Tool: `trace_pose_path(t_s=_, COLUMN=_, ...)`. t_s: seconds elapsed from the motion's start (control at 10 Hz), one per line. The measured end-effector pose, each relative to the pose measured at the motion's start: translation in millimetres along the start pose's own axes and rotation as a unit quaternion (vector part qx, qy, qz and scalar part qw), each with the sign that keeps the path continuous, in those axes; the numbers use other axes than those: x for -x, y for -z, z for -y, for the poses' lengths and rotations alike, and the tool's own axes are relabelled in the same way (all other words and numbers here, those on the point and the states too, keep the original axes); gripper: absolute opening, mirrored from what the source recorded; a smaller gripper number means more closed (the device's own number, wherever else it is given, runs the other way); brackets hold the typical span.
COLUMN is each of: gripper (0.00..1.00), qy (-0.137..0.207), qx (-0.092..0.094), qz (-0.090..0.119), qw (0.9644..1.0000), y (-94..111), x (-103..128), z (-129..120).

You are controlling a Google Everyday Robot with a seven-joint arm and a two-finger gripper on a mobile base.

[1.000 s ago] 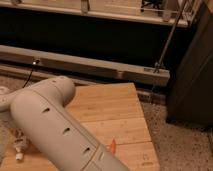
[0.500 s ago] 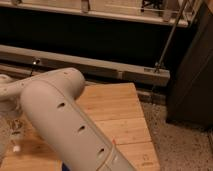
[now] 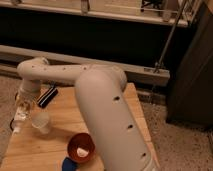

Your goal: Stand the bottle upright

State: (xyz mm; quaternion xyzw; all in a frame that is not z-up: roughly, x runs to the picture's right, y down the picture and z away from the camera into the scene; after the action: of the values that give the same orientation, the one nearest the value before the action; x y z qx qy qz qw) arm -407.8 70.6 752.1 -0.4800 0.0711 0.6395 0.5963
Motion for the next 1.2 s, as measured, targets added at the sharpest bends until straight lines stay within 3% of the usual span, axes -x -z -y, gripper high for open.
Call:
trace_pose_path(t_s=0.1, gripper=0.0, qy=-0.006, qx=0.028, qz=-0.001, qw=0.9996, y=13.1, x=3.4, z=6.4)
trace_pose_path(t_s=0.2, gripper=0.0, qy=-0.029, qx=0.06, qz=0.0, qw=0.9977, y=31.0, x=8.6, z=32.5)
trace_pose_path(t_s=0.6, gripper=0.0, qy=-0.103, qx=0.116, qz=0.002, qw=0.9879, y=50.5, x=6.0, z=114.3)
trace_pose_path(t_s=0.9, gripper=0.0, qy=-0.117, qx=0.129, qz=-0.004, qw=0.9847, y=43.0, x=-14.1, z=147.1)
trace_pose_path(t_s=1.2, gripper=0.0, qy=-0.152, qx=0.112, qz=-0.009, qw=0.982, y=33.9, x=-42.2, z=190.6)
